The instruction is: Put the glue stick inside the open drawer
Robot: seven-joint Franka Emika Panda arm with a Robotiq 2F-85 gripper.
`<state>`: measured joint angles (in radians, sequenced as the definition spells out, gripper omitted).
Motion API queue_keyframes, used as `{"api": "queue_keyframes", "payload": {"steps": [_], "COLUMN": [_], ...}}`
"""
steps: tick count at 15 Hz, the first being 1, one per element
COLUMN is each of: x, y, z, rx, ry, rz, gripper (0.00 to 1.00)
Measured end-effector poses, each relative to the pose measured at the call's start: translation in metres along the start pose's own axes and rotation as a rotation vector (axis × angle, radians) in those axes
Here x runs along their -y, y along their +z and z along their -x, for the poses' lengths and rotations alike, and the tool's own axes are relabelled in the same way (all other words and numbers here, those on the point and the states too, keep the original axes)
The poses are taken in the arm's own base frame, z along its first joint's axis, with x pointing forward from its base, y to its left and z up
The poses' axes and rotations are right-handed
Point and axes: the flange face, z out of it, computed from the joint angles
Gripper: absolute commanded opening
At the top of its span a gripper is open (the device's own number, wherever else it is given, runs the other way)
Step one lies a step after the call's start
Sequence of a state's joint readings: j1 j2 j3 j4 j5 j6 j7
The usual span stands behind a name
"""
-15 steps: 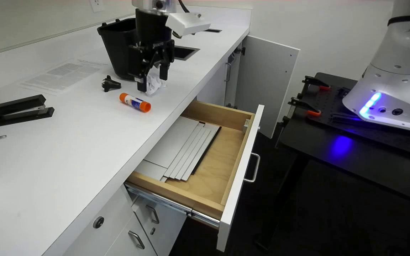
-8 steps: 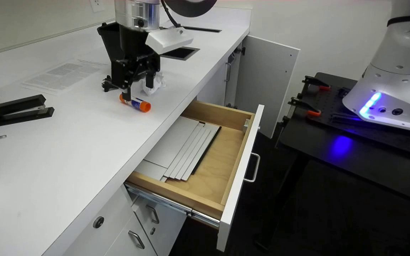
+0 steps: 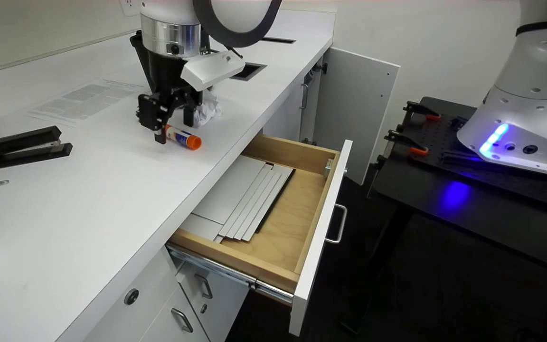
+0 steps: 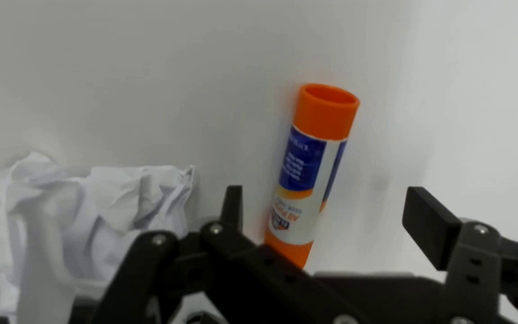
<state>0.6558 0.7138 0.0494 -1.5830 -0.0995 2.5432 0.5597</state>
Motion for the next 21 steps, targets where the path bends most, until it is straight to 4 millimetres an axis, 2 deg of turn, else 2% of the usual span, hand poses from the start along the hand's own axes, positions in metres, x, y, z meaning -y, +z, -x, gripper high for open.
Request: {"api": "queue_keyframes", "payload": {"steps": [7, 11, 14, 16, 21], "x": [0.000, -0.002, 0.004, 0.011, 0.020], "y": [0.007, 0.007, 0.001, -0.016, -0.077], "z": [-0.008, -0.010, -0.003, 0.012, 0.061], "rx": [-0.018, -0.022, -0.017, -0.011, -0.028], "ry": [0.021, 0.032, 0.022, 0.000, -0.107], "rz": [0.014, 0.017, 0.013, 0.012, 0.040], "gripper": [0.05, 0.08, 0.08, 0.08, 0.08]}}
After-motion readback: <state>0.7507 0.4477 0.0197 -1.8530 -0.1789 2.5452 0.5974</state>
